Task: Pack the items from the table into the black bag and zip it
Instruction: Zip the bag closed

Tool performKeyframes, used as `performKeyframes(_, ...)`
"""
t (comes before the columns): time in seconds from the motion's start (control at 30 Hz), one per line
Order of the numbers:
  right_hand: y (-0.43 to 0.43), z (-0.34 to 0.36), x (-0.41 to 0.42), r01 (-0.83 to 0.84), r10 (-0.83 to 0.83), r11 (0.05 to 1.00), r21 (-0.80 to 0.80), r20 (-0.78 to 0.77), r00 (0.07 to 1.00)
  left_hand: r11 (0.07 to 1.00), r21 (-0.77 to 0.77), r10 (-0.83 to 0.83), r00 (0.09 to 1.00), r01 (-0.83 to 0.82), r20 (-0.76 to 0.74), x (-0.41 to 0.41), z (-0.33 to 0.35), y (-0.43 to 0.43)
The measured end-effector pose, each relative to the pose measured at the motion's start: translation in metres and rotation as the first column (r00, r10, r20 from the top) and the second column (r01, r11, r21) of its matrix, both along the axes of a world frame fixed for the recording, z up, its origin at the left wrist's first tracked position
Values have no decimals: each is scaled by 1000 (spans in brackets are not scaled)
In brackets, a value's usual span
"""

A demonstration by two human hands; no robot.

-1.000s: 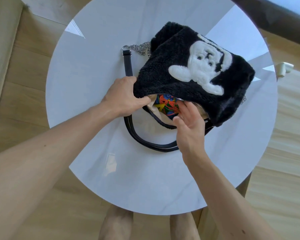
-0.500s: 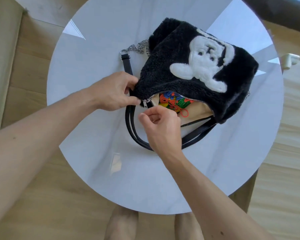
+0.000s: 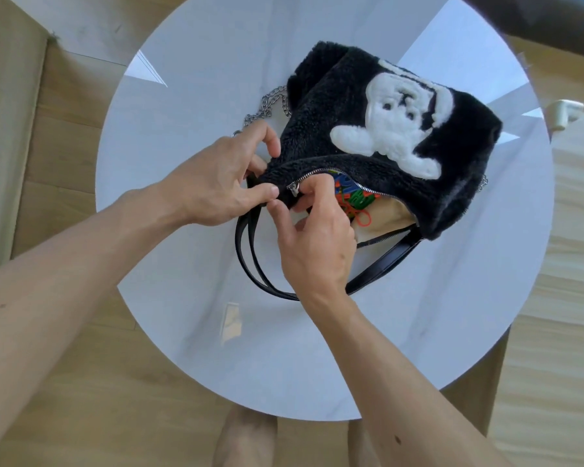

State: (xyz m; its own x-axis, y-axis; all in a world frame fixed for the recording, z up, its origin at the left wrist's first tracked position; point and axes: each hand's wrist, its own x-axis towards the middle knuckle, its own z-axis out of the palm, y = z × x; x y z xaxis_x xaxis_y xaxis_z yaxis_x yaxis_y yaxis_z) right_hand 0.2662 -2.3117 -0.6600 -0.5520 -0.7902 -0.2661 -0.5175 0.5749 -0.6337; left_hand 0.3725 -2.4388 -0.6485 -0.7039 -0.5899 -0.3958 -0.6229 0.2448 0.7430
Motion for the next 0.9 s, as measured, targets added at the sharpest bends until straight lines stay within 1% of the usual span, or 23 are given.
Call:
performKeyframes(0.07,1,-1,-3,31,-28,999,-40,71,997,999,-8,-33,999,33,-9,0,1,0)
performKeyframes(0.1,2,-1,-4,47,-42,997,-64,83,996,999,-12,-46,999,45,-11,0,2,0)
performKeyframes(0.2,2,-1,-8,24,-23,995,-94,14,1000,998,-29,-56,998,56,-30,3,1,5)
performKeyframes(0.27,0,-1,-9,-5,6,996,-86,11,1000,998,-43,-53,997,50,-63,4,0,7)
performKeyframes(0.4,-3,-5,-13,30,-8,991,-129,164,986,997,-57,-64,994,59,-85,1,-1,8)
performKeyframes(0.47,-2,-7,-17,20,2,990,-138,156,988,996,-54,-81,994,77,-75,1,-2,10)
performKeyframes(0.57,0,-6,-21,-7,19,991,-137,82,996,994,-72,-85,994,80,-70,1,-4,11)
performKeyframes(0.63,0,-4,-22,-53,54,991,-124,5,999,993,-95,-78,995,71,-69,1,-5,12)
performKeyframes(0.67,-1,-3,-22,-73,73,991,-109,-6,997,991,-116,-78,995,70,-69,0,-6,12)
performKeyframes(0.8,-2,-2,-20,-80,79,997,8,64,995,957,-271,-120,992,106,-37,-2,-8,14)
performKeyframes(0.9,-3,-2,-21,-43,39,998,42,92,995,947,-300,-125,992,111,-27,-3,-8,15)
